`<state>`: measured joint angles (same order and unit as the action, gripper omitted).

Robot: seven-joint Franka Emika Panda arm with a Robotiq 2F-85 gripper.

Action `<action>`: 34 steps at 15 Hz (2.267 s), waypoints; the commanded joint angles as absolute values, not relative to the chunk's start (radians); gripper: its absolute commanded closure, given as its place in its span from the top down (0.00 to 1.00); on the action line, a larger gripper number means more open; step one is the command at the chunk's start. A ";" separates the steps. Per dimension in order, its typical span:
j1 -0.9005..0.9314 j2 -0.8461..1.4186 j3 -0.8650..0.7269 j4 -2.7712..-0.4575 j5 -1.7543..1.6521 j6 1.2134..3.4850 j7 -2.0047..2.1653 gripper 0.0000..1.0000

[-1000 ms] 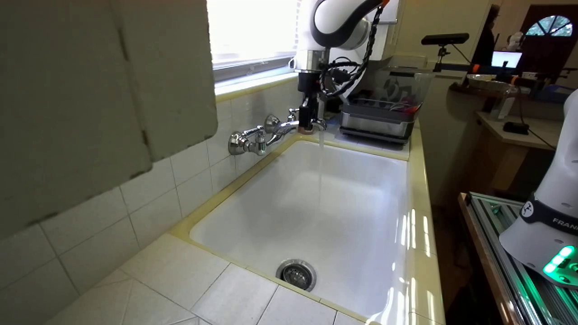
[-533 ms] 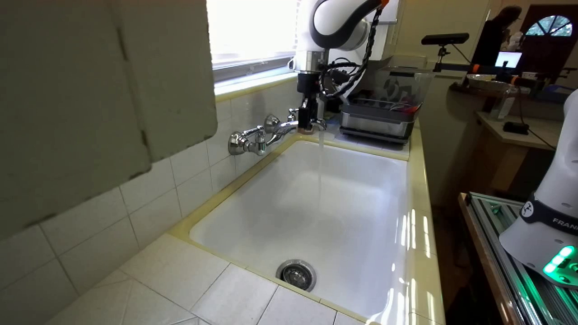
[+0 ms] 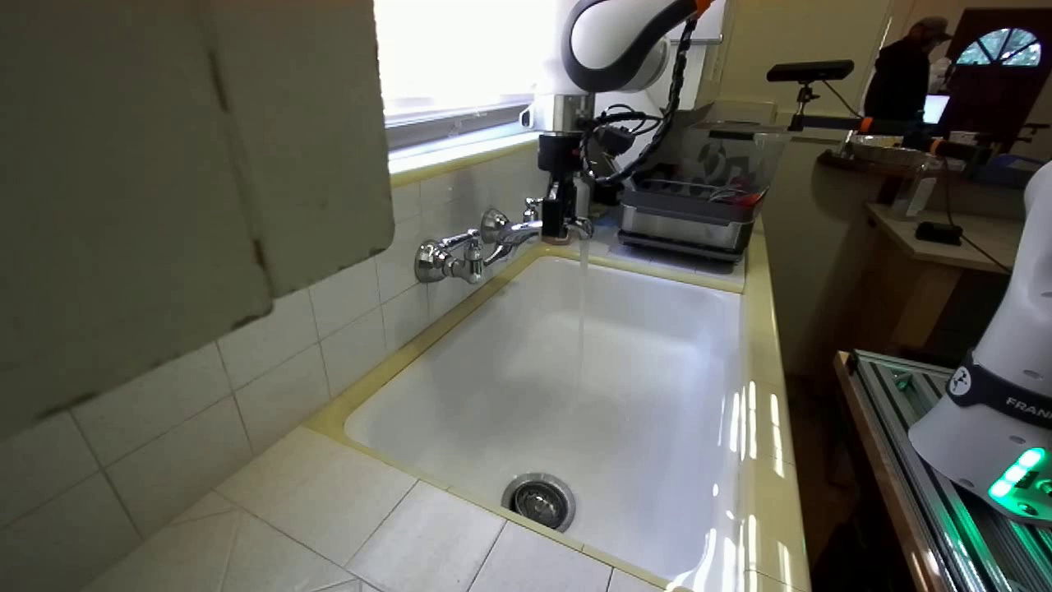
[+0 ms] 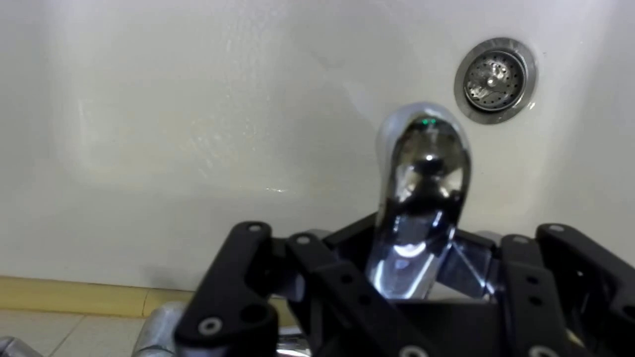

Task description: Push the faucet handle on the right forwards then push the faucet to the left.

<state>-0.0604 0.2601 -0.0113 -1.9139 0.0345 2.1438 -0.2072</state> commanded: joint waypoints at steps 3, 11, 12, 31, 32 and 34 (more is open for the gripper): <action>-0.030 0.251 0.013 -1.893 0.055 2.155 -0.132 0.47; -0.015 0.250 0.022 -1.880 0.098 2.121 -0.018 1.00; -0.015 0.254 0.025 -1.879 0.115 2.120 0.001 1.00; 0.025 0.267 0.020 -1.882 0.222 2.239 0.387 1.00; 0.025 0.267 0.020 -1.882 0.222 2.243 0.401 1.00; 0.026 0.270 0.020 -1.881 0.225 2.249 0.423 1.00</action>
